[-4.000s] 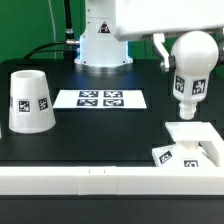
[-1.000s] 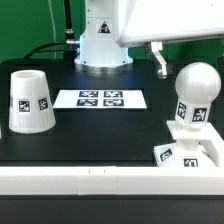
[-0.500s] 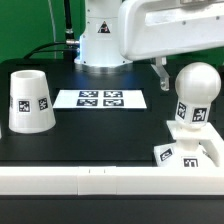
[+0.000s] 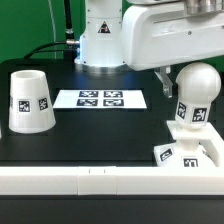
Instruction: Assemble lamp
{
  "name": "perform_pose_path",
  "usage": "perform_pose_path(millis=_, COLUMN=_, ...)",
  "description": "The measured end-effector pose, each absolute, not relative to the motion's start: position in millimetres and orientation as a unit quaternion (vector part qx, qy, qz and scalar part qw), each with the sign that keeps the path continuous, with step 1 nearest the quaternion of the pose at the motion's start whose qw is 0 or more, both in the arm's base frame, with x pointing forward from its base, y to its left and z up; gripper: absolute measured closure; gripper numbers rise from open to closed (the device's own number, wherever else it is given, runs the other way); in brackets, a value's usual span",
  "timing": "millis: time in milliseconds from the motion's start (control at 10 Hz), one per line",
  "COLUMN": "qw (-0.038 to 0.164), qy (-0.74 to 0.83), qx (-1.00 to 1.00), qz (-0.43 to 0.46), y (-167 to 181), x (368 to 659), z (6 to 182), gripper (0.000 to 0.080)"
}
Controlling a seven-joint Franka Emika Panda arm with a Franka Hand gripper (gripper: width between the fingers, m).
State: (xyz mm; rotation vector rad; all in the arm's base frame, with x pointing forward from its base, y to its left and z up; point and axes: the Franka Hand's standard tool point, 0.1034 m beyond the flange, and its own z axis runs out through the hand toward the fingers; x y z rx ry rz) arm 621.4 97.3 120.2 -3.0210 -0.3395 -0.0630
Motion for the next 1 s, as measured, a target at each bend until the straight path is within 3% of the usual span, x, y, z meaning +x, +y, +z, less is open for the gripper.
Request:
perform_pose_path(millis=100, qw=0.038, qy=-0.131, qx=-0.991, qz=-0.02, y=98.6, x=621.8, z=122.5, gripper=0.01)
perform_pose_path(millis=300, qw=0.038, qy=-0.131, qx=-0.991, qz=-0.017, y=97.9, x=618.5, z=122.3, gripper=0.01)
perform_pose_path(millis=400, qw=0.039, qy=-0.128, qx=-0.991, qz=-0.017, y=96.1, x=618.5, z=121.8, gripper=0.0221)
perform_pose_path(millis=1000, qw=0.041, qy=-0.118, qx=-0.992, qz=-0.016, y=96.7, x=618.3, z=121.6, gripper=0.0222)
